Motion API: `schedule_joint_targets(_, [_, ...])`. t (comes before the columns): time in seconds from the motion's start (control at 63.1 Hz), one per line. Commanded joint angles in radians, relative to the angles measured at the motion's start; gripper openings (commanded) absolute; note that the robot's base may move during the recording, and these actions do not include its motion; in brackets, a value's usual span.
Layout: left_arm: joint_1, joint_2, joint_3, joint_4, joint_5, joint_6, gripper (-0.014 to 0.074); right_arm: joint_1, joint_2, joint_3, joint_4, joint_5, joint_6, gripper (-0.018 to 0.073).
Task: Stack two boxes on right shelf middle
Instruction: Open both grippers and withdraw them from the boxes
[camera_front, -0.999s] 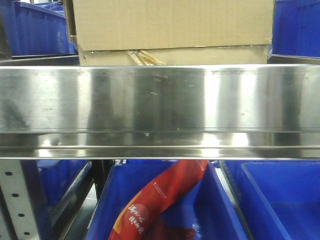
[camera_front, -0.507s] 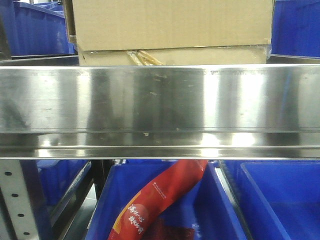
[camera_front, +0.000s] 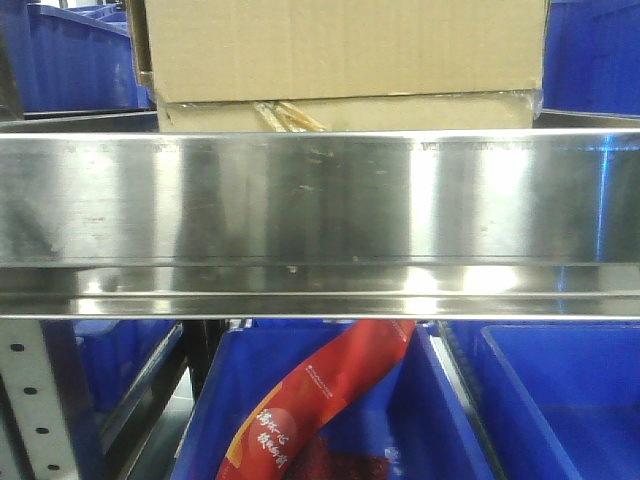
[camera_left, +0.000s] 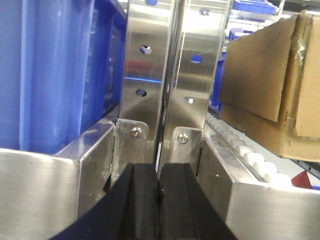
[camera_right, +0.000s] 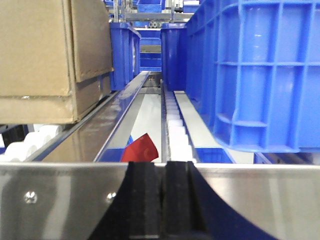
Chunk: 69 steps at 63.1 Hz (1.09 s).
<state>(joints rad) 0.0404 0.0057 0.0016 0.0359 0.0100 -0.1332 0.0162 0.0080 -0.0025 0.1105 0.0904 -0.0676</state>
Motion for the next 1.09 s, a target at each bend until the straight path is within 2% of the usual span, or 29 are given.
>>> schedule_joint_targets(0.0, [-0.005, -0.006, -0.002, -0.005, -0.021, 0.001, -0.0111, -0.006, -0.008, 0.003, -0.011, -0.008, 0.002, -0.0154])
schedule_joint_targets(1.078, [-0.005, -0.006, -0.002, -0.005, -0.021, 0.001, -0.0111, -0.006, -0.008, 0.003, -0.011, -0.015, 0.002, -0.0154])
